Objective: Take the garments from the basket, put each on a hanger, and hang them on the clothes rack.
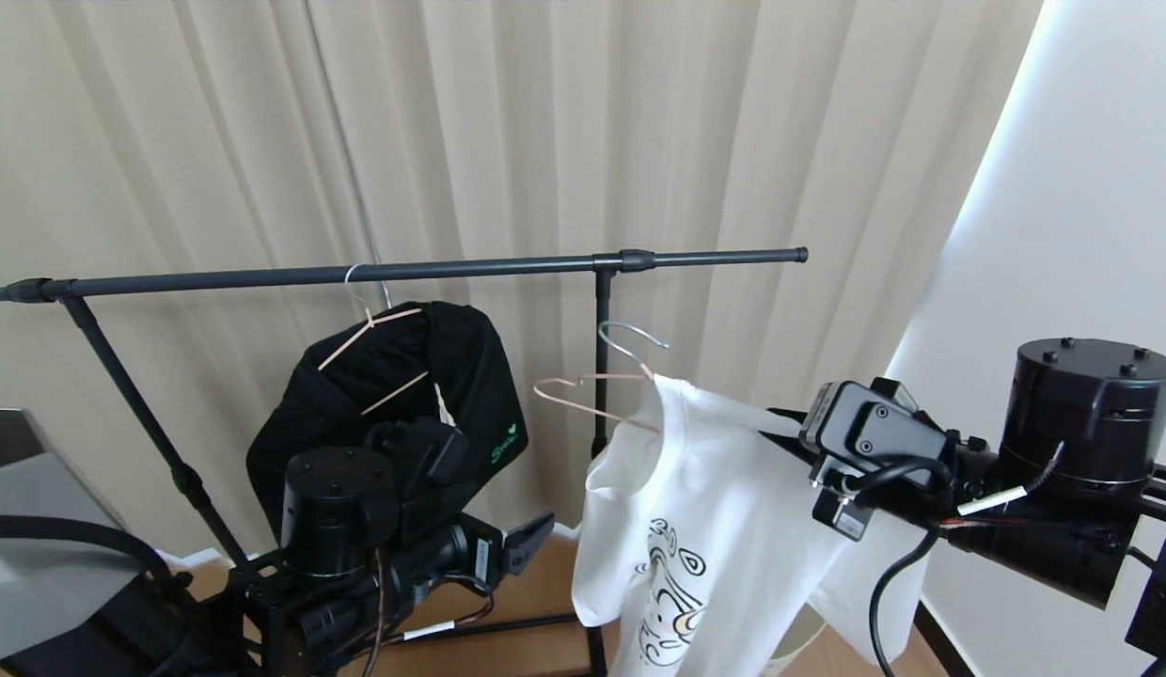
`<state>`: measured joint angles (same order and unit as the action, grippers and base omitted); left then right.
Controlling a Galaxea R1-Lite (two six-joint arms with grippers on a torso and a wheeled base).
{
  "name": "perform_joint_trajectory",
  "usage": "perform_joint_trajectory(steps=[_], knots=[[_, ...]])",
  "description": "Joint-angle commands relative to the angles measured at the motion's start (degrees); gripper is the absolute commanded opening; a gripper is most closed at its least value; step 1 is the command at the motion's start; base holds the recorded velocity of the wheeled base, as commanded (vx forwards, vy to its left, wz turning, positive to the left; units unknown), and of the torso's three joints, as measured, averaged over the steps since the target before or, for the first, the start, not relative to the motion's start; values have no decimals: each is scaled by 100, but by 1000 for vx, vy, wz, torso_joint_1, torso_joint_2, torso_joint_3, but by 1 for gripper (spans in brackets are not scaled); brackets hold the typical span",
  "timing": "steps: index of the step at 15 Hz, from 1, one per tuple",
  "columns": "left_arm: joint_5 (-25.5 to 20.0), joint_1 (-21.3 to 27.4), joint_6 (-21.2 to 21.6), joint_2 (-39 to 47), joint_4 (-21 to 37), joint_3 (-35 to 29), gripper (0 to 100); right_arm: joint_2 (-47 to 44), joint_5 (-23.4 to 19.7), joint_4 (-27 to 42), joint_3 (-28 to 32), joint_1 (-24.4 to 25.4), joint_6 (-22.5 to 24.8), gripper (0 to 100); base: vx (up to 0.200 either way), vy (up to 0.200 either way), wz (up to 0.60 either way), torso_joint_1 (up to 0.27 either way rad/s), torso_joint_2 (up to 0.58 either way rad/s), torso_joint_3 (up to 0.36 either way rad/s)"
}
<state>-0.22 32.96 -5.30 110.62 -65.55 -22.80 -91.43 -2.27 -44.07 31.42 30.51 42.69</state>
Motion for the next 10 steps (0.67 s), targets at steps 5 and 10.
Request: perform_joint_trajectory(steps=[5, 10], knots=[[4, 87, -560, 768, -11, -304, 100, -15, 244, -23, -92, 579, -226, 0, 0, 0, 0, 0, 0, 0], [400, 202, -595, 970, -19, -463, 100, 20, 244, -23, -109, 798, -323, 0, 0, 0, 0, 0, 0, 0]])
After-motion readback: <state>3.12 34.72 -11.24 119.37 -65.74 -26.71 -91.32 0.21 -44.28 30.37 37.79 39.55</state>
